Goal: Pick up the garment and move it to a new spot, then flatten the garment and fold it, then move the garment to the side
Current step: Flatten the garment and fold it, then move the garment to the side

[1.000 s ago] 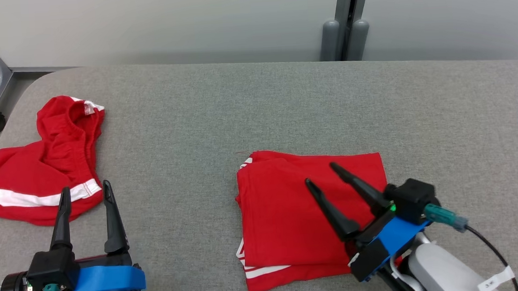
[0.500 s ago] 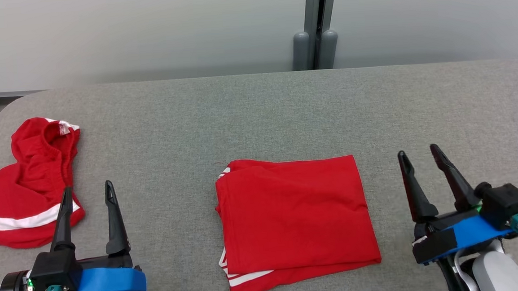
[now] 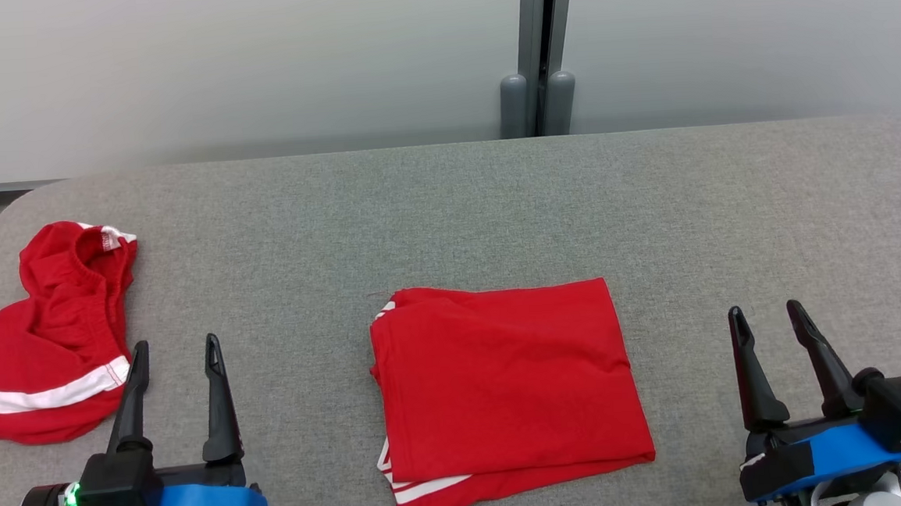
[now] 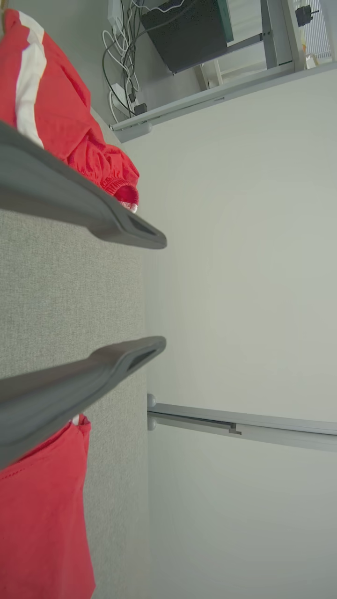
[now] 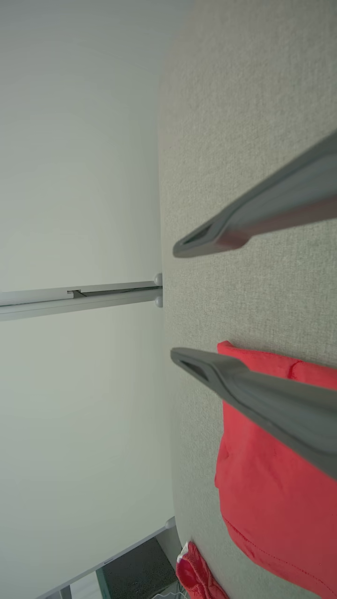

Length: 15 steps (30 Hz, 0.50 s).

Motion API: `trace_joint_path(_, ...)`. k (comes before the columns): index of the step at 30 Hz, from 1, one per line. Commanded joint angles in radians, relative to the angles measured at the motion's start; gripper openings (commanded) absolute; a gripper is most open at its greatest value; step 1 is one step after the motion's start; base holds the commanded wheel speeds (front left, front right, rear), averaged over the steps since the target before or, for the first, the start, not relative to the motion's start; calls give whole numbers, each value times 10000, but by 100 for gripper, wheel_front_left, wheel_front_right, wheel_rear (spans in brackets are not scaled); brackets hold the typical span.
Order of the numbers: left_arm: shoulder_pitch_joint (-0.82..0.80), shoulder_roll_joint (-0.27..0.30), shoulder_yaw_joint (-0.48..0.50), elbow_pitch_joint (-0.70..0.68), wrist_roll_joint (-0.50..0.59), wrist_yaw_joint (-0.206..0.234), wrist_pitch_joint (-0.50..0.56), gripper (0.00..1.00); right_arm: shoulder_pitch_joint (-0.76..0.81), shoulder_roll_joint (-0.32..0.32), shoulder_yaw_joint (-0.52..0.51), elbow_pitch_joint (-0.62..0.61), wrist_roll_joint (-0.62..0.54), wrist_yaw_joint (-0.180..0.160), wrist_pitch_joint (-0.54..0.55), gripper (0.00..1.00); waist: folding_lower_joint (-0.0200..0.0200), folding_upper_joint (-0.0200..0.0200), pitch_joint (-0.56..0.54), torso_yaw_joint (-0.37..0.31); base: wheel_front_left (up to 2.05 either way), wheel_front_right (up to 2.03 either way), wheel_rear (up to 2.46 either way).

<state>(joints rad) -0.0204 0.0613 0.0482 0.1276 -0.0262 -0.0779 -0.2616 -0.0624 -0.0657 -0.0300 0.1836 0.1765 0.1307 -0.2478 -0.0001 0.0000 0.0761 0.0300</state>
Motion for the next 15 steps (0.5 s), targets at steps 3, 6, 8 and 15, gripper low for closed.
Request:
trace_joint_path(3, 130, 75, -102, 39, 2, -41, -48, 100, 202, 80, -98, -81, -80, 1, 92, 100, 1, 0, -5, 30, 0, 0, 0)
trace_joint_path(6, 132, 91, -138, 79, -21, -67, -48, 100, 272, 112, -177, -135, -174, 1, 172, 100, 1, 0, -2, 60, 0, 0, 0)
trace_joint_path(8, 115, 99, -154, 106, -31, -66, -48, 100, 298, 124, -203, -175, -204, 1, 247, 100, 1, 0, 3, 81, 0, 0, 0)
trace_joint_path(15, 91, 119, -263, 158, 22, 18, -48, 100, 273, 150, -232, -158, -258, 1, 409, 100, 1, 0, 26, 127, 0, 0, 0)
